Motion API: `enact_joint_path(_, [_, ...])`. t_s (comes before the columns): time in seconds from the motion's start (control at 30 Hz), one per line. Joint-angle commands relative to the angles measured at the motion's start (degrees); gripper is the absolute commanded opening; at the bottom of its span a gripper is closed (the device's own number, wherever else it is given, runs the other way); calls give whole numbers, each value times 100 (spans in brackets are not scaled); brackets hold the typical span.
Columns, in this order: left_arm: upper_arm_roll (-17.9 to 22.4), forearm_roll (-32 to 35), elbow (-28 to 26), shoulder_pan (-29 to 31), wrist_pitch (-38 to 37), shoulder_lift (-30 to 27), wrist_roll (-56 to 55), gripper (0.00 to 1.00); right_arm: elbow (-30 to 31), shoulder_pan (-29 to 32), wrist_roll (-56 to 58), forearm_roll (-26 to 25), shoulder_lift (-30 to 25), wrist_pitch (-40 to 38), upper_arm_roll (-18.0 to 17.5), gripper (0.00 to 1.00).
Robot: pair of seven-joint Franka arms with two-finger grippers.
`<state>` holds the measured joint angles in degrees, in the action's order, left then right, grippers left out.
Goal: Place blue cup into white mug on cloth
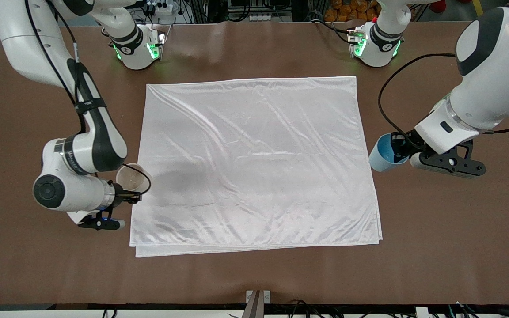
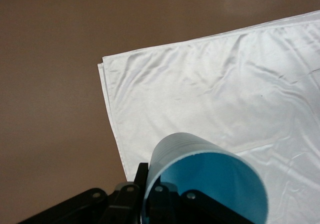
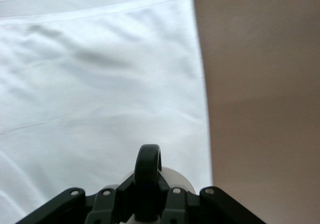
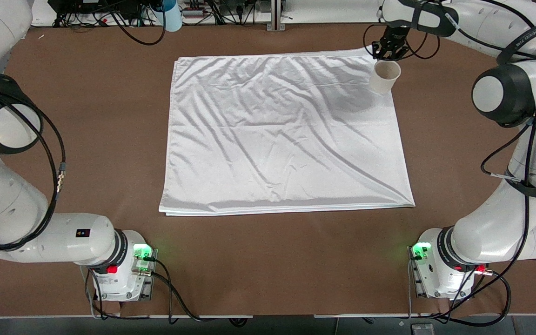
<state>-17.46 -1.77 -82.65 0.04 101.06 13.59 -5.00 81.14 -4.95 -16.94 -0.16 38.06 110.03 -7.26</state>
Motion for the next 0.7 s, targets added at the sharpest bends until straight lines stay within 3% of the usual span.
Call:
enact_joint_path(0.0, [-21, -60, 3, 23, -51, -94, -63, 0, -107, -480, -757, 16, -1, -70, 23, 0])
enact_joint_path(0.67, [-100, -34, 3, -74, -244, -67, -10, 0, -195, -1632, -2226, 192, 78, 756, 5, 0])
